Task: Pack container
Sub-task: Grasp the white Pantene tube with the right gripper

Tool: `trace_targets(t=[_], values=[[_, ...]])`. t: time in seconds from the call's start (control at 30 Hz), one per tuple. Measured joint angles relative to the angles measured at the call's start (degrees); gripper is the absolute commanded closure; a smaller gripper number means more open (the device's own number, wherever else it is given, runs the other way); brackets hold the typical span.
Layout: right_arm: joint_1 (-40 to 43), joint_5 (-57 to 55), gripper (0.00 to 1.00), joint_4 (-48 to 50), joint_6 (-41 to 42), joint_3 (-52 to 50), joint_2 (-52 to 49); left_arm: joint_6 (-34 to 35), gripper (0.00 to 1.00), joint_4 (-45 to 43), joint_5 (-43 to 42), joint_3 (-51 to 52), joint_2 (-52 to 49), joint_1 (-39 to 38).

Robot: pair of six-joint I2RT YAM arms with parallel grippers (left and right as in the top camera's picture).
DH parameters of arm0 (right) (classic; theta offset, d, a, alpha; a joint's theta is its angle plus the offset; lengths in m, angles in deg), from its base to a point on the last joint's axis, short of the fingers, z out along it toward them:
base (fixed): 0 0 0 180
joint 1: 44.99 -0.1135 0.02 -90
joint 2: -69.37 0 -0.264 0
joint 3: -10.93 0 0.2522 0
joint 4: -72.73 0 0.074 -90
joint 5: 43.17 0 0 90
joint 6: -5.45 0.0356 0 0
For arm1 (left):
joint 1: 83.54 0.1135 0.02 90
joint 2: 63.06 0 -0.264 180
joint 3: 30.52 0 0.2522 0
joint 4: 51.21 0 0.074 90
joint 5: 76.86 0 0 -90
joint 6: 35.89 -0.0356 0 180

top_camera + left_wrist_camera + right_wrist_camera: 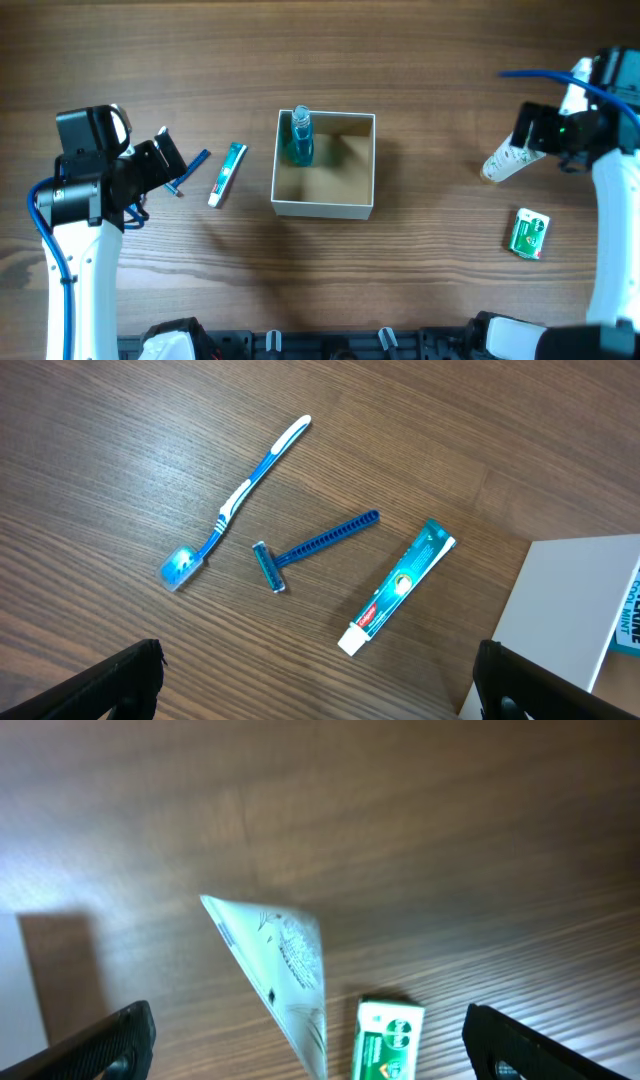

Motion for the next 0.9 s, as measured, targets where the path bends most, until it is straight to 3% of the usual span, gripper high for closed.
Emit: trace_targets(t=[0.07,0.13,0.2,0.3,0.73,0.9], values=[[0.0,1.27,0.08,1.53,-0.61,-1.9,-2.78,0.0,0.0,-0.09,0.0,0.0,0.0,0.0],[0.0,1.9,0.62,2.89,-1.46,-2.25,-5.75,0.0,0.0,-0.17,0.0,0.0,0.0,0.0],[0.0,2.08,0.78,2.86,-1.64,-2.25,-6.38,0.0,0.0,-0.17,0.0,0.0,0.0,0.0],[0.0,2.49,0.95,2.82,-1.68,-2.27,-7.04,0.0,0.0,-0.2,0.0,0.0,0.0,0.0],[-0.48,2.93,0.96,2.19,1.03,-2.08,-6.78,0.0,0.0,-0.2,0.0,0.0,0.0,0.0],[-9.44,3.54,0.96,-3.13,7.06,4.31,0.35,0.0,0.0,-0.17,0.0,0.0,0.0,0.0]])
